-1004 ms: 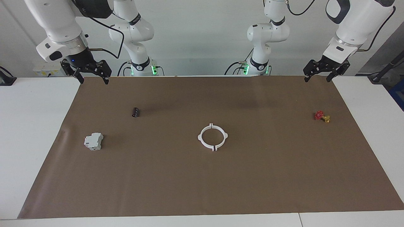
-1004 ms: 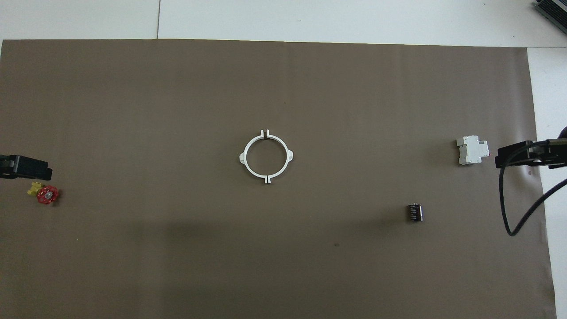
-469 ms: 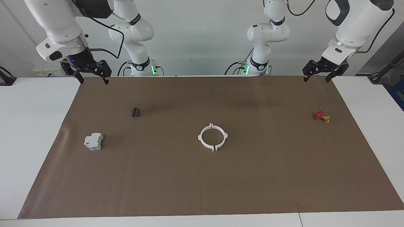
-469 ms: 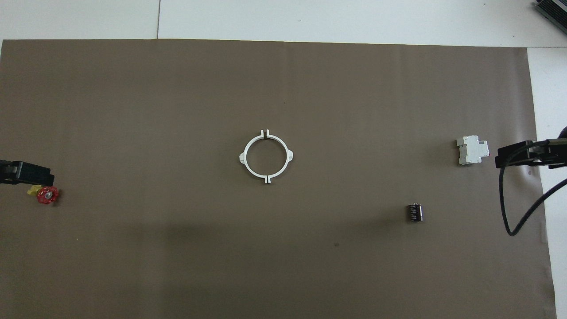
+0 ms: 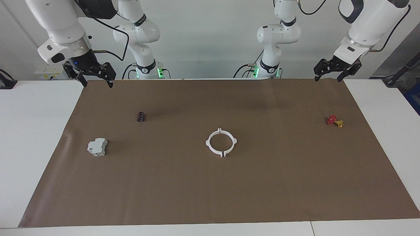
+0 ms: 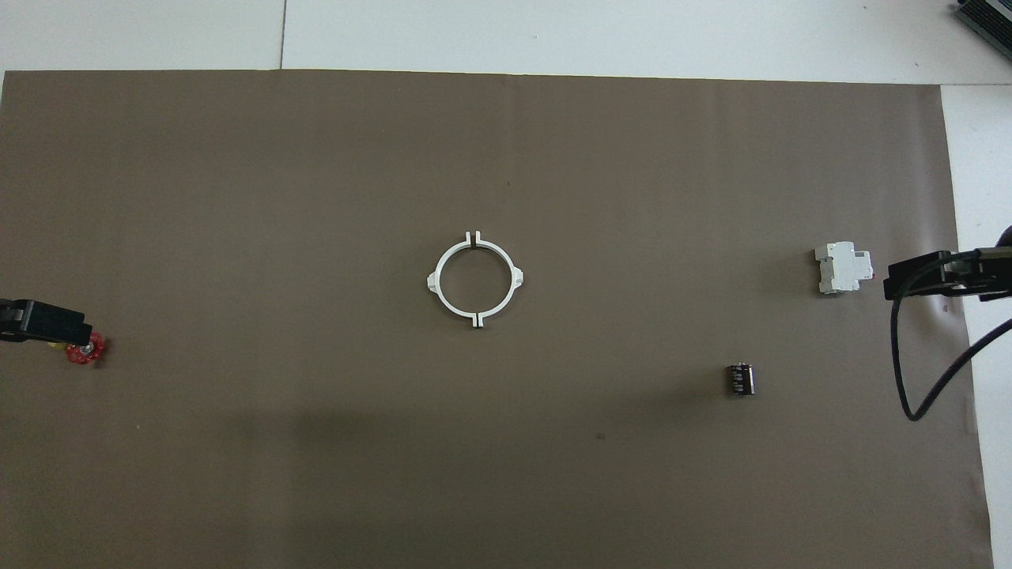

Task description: Assemble drain pipe with both arms

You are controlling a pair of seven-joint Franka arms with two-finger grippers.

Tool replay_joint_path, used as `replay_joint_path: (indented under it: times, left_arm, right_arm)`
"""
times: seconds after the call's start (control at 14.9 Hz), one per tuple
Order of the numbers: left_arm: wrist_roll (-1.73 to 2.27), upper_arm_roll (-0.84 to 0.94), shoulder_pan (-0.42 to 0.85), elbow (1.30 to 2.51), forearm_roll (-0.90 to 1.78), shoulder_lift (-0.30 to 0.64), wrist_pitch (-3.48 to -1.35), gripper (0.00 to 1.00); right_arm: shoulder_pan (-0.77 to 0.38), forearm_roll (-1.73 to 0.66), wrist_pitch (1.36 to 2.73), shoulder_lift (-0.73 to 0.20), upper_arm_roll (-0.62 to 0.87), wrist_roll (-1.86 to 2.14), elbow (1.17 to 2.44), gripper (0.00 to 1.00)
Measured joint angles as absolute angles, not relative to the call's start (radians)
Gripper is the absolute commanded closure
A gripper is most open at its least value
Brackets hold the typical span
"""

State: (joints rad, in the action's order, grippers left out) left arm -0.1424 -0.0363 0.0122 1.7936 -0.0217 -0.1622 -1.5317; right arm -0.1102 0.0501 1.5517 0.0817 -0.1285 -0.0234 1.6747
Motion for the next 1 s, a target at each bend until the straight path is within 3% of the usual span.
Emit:
replay_joint_path:
  times: [1.0]
  left_arm:
    - [-0.142,-0.039,0.011,1.815,-0.022,-0.162,-1.581,0.00]
  right_arm:
    - [-0.110,0.050,1.552,0.082,-0.128,-0.023,1.675,0.00]
